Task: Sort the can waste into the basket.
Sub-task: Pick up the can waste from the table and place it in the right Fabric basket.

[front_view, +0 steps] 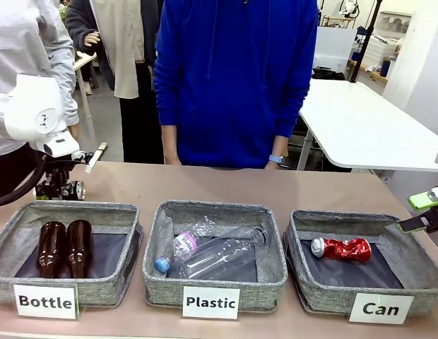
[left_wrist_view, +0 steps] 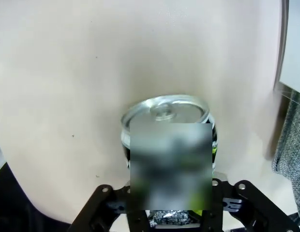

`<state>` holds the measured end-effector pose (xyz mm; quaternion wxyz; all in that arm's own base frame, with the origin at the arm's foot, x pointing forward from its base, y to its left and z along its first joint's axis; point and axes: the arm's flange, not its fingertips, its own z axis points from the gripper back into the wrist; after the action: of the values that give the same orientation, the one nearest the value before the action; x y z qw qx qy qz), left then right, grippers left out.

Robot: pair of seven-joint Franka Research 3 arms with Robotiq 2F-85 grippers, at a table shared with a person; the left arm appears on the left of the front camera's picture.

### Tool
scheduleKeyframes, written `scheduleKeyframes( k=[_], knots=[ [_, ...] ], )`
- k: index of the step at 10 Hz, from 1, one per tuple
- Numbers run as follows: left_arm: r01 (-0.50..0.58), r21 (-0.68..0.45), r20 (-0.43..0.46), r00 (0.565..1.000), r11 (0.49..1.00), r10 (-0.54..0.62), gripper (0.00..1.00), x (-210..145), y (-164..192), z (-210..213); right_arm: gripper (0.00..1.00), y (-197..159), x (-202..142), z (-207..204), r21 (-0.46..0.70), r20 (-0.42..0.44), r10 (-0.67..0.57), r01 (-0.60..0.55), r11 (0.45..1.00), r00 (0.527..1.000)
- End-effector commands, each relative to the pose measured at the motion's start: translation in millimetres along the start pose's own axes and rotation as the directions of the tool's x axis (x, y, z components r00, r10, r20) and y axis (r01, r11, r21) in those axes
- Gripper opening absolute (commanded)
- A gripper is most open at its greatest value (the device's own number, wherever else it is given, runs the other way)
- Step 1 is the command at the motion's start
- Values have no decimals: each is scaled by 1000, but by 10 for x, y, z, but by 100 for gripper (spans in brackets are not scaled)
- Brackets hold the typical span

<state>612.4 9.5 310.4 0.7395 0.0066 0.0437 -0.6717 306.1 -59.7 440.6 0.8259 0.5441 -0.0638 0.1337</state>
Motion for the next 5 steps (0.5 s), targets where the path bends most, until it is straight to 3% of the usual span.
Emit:
scheduleKeyframes(
  k=[1, 3, 5],
  knots=[
    [-18, 8, -16, 1000, 1000, 19, 0, -5, 29, 18, 100, 2, -9, 32, -2, -13, 16, -16, 1000, 1000],
    [-81, 24, -3, 997, 996, 81, 0, -83, -14, 137, 100, 2, -9, 32, -2, -13, 16, -16, 1000, 1000],
    [-164, 101, 102, 983, 981, 154, 0, -326, -232, 678, 100, 2, -9, 32, -2, -13, 16, -16, 1000, 1000]
  ],
)
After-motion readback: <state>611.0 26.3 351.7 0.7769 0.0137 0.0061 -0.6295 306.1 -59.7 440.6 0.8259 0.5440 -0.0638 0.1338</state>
